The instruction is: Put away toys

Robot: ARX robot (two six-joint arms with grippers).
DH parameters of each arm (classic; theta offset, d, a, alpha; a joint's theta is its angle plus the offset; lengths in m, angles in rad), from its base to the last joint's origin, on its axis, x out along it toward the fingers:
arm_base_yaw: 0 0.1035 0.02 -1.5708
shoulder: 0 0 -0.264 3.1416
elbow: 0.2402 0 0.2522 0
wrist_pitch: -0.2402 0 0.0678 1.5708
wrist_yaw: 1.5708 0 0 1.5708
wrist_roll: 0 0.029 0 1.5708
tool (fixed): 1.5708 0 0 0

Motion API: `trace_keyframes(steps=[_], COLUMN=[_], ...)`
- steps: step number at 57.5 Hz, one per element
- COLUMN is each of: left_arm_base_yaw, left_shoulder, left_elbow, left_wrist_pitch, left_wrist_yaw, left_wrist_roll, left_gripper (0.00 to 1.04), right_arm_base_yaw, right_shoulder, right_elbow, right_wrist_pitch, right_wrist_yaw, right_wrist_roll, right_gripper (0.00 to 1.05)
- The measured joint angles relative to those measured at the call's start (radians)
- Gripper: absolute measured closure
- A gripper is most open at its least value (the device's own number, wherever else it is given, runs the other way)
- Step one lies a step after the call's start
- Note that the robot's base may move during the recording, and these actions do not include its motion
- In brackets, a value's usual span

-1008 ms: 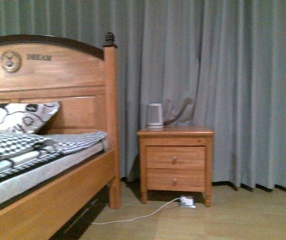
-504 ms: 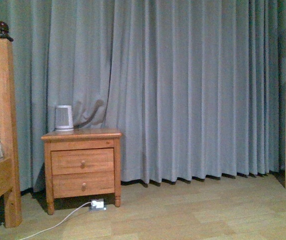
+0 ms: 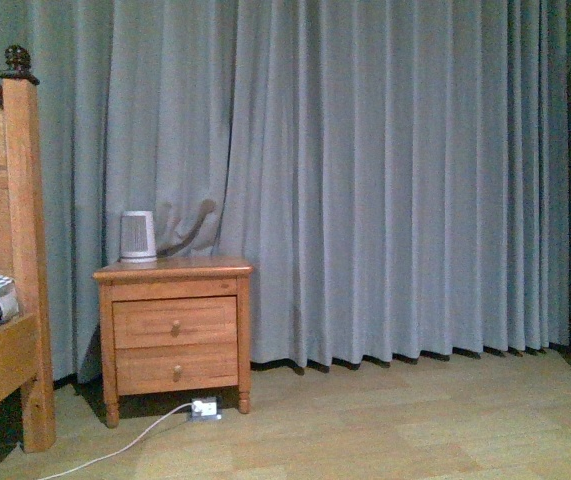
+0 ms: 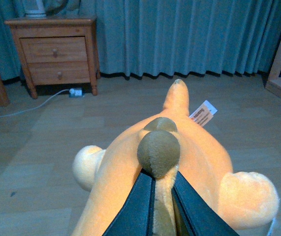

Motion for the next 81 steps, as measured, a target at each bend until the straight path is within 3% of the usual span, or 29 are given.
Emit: trace_keyframes(steps=[81], left_arm_base_yaw=[0.0], left_shoulder=[0.0], left_elbow=[0.0], left_wrist_pitch=[0.0], left_wrist_yaw=[0.0], left_wrist_roll=[0.0], left_gripper=[0.06], right_arm_base_yaw=[0.0], right_shoulder=[0.0], right_elbow=[0.0], right_wrist_pitch=[0.0], right_wrist_yaw=[0.0], right_wrist_roll=[0.0], right_gripper=[0.99])
